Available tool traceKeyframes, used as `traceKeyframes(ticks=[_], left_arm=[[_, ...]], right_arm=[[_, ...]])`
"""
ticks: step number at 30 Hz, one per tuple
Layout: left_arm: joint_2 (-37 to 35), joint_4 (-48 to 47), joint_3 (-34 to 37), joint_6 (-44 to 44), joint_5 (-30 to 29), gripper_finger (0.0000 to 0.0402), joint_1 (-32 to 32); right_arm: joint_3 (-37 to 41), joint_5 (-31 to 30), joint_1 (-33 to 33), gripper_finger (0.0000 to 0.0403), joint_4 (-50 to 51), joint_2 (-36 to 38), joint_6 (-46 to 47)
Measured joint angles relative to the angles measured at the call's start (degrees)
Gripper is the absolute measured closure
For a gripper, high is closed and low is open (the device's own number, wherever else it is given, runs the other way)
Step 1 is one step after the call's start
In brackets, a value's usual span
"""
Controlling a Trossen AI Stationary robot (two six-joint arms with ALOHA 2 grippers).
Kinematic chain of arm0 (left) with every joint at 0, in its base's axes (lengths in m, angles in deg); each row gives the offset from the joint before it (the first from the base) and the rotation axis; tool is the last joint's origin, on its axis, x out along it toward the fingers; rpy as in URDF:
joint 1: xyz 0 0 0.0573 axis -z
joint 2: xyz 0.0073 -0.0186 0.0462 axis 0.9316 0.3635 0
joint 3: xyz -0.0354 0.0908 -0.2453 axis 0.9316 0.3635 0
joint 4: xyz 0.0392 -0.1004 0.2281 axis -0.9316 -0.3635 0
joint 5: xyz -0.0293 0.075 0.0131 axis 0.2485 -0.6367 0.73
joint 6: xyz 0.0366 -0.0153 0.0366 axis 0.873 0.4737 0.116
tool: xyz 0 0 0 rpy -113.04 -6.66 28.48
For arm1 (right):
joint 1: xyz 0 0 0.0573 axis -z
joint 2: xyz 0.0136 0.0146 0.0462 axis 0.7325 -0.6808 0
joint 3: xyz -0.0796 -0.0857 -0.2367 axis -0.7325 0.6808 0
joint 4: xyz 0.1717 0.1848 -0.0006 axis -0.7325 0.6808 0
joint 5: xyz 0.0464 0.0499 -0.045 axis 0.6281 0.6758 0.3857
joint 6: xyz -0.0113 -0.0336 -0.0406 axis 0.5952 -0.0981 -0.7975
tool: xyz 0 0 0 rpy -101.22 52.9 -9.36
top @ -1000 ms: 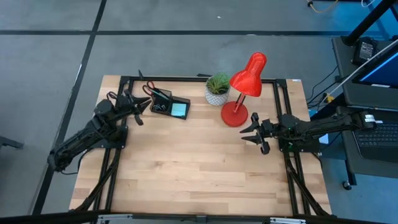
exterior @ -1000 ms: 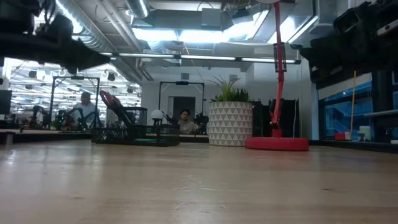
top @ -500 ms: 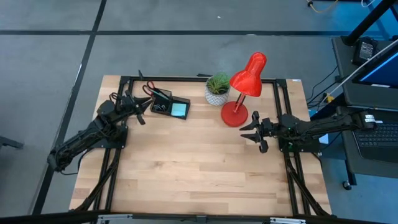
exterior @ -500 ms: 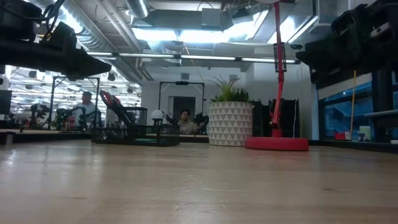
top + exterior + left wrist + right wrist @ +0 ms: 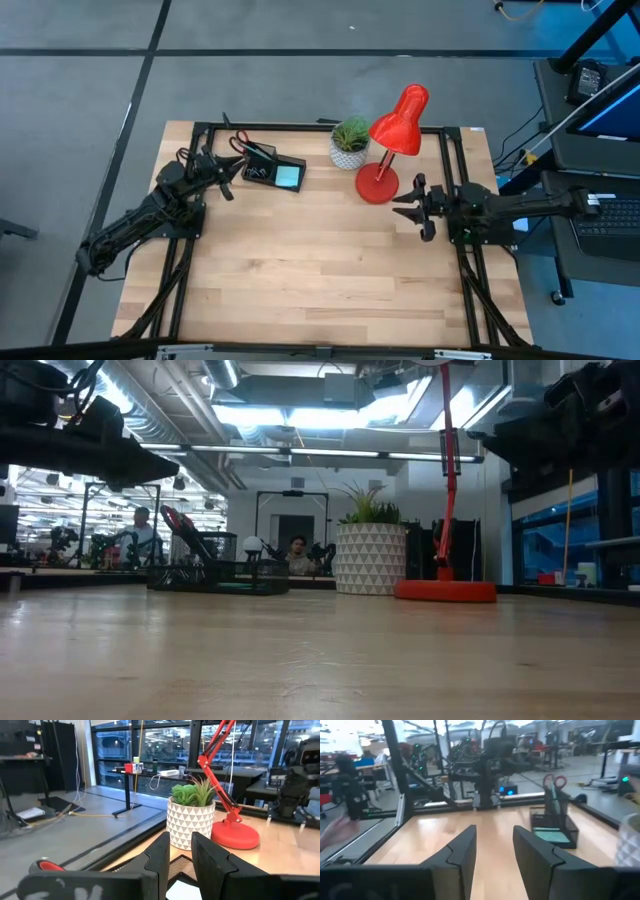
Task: Pick and place office supplies into organizer
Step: Return to Home Position
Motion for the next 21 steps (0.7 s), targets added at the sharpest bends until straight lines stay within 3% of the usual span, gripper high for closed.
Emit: traceKeyframes(ticks=[16, 21], left_arm=[[0.0, 0.0, 0.0, -2.2, 0.0, 0.0327, 0.0], [0.1, 0.0, 0.0, -2.2, 0.0, 0.0327, 0.0]], right_arm=[[0.0, -1.2, 0.0, 0.0271, 16.7, 25.5, -4.7], [-0.1, -1.9, 0.0, 0.0271, 20.3, 25.7, -4.5]])
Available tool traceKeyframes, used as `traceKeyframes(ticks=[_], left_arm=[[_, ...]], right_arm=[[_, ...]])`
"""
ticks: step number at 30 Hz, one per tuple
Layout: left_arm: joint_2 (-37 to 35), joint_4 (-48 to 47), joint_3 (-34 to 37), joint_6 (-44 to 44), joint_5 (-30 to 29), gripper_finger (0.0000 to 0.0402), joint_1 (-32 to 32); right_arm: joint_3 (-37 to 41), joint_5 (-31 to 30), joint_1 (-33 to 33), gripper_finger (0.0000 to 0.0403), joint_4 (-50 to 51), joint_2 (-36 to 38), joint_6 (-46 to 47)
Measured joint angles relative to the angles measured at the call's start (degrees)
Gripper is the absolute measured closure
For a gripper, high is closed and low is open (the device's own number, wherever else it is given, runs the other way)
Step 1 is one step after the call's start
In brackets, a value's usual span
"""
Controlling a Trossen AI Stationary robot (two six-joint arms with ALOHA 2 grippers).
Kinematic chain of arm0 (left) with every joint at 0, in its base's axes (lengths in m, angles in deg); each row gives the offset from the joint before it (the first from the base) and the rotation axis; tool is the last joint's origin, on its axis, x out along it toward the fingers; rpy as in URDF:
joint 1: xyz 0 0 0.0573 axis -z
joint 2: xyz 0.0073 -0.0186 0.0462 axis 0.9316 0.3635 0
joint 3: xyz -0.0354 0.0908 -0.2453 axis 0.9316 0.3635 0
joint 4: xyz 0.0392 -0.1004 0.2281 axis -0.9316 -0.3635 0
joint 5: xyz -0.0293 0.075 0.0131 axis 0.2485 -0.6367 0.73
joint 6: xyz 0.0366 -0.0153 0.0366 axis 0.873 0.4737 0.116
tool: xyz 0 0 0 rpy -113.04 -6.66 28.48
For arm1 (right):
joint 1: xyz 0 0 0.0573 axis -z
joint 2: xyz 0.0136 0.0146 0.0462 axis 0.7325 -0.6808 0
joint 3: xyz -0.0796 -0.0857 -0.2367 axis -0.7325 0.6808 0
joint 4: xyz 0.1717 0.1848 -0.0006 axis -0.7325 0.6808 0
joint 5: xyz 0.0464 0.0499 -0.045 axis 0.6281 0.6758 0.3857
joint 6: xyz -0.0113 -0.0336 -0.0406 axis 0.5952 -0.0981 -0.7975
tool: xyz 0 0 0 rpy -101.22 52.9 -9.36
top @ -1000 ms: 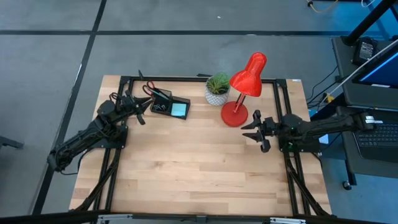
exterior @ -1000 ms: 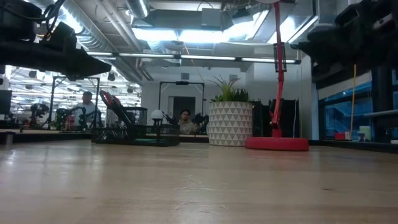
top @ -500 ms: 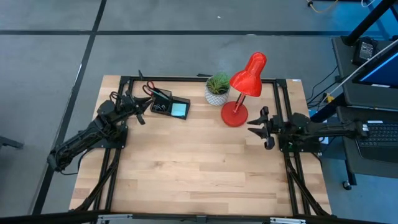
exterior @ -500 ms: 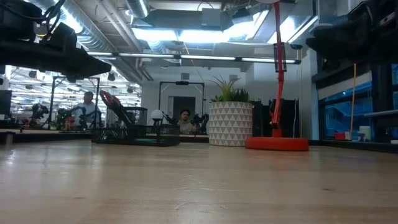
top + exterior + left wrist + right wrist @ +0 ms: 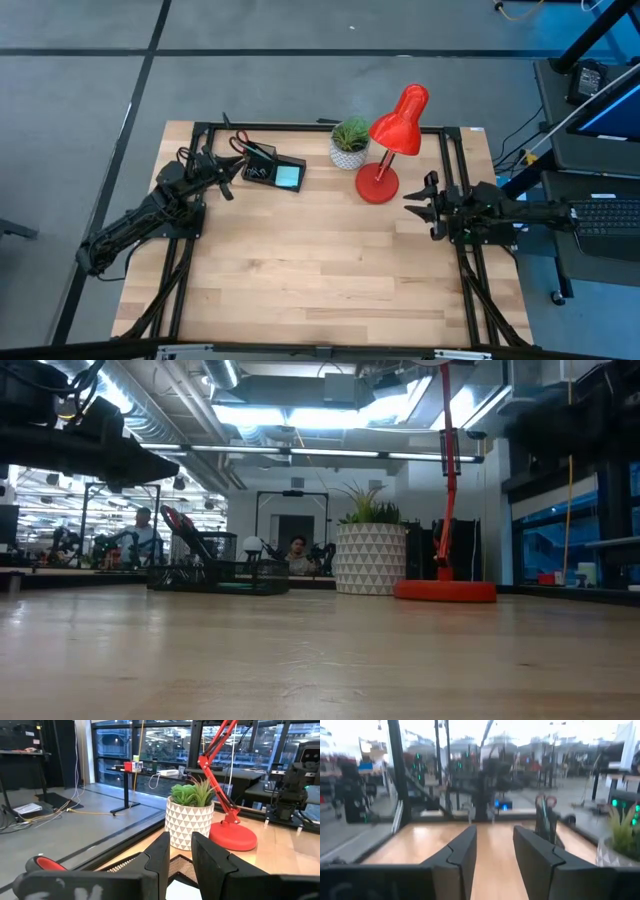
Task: Pick and place office supplies into organizer
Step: Return to Home Position
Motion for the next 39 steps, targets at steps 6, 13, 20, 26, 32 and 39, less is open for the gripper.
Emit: traceKeyframes(ticks=[6, 13, 20, 26, 32, 39], left_arm=[[0.1, 0.0, 0.0, 0.0, 0.0, 0.0327, 0.0], [0.1, 0.0, 0.0, 0.0, 0.0, 0.0327, 0.0], [0.1, 0.0, 0.0, 0.0, 0.0, 0.0327, 0.0], [0.1, 0.0, 0.0, 0.0, 0.0, 0.0327, 0.0], [0.1, 0.0, 0.0, 0.0, 0.0, 0.0327, 0.0], [0.1, 0.0, 0.0, 0.0, 0.0, 0.0327, 0.0]], right_arm=[[0.0, 0.0, 0.0, 0.0271, 3.1, -0.1, -0.1], [0.0, 0.0, 0.0, 0.0271, 5.1, -0.1, 3.6], [0.0, 0.0, 0.0, 0.0271, 5.1, -0.1, 5.6], [0.0, 0.0, 0.0, 0.0271, 5.1, -0.2, 5.8], [0.0, 0.0, 0.0, 0.0271, 5.1, -0.2, 6.0], [0.0, 0.0, 0.0, 0.0271, 5.0, -0.2, 6.0]])
